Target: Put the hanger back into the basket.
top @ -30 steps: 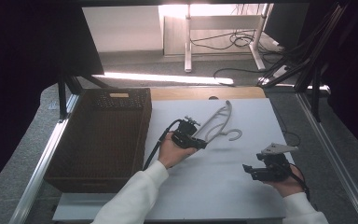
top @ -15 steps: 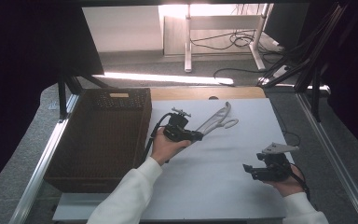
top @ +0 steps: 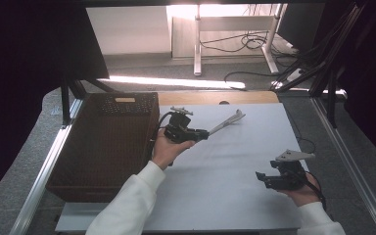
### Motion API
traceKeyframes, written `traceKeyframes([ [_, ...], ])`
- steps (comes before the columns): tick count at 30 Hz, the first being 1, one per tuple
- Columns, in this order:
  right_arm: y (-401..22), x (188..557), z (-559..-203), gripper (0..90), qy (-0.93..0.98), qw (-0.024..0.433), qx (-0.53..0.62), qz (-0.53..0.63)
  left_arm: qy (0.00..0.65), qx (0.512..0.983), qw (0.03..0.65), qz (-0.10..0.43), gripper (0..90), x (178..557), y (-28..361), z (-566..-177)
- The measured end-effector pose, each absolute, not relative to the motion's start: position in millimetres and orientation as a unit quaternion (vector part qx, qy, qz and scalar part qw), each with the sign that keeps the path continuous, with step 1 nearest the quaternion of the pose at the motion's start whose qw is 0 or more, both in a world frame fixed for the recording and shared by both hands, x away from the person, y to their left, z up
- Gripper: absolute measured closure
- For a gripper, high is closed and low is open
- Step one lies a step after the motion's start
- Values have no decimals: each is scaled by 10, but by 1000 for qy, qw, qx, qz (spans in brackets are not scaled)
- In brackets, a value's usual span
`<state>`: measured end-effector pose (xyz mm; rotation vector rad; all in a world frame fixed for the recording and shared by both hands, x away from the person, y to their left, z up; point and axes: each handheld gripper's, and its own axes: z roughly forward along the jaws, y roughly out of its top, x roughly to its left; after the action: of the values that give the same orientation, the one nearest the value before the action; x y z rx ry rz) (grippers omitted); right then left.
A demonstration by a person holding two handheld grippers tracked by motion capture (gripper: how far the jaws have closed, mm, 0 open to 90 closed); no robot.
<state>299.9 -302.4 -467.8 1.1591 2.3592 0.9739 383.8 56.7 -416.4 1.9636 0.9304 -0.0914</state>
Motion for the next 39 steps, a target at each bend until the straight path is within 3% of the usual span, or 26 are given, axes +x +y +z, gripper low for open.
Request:
traceKeyframes([
  [24, -3026, 2999, -4672, 281, 829, 168, 409, 342, 350, 793, 498, -10, 819, 3544, 790, -3709],
  [39, -3017, 3009, -4675, 281, 828, 169, 410, 341, 349, 783, 513, 32, 819, 3295, 1323, -3474],
])
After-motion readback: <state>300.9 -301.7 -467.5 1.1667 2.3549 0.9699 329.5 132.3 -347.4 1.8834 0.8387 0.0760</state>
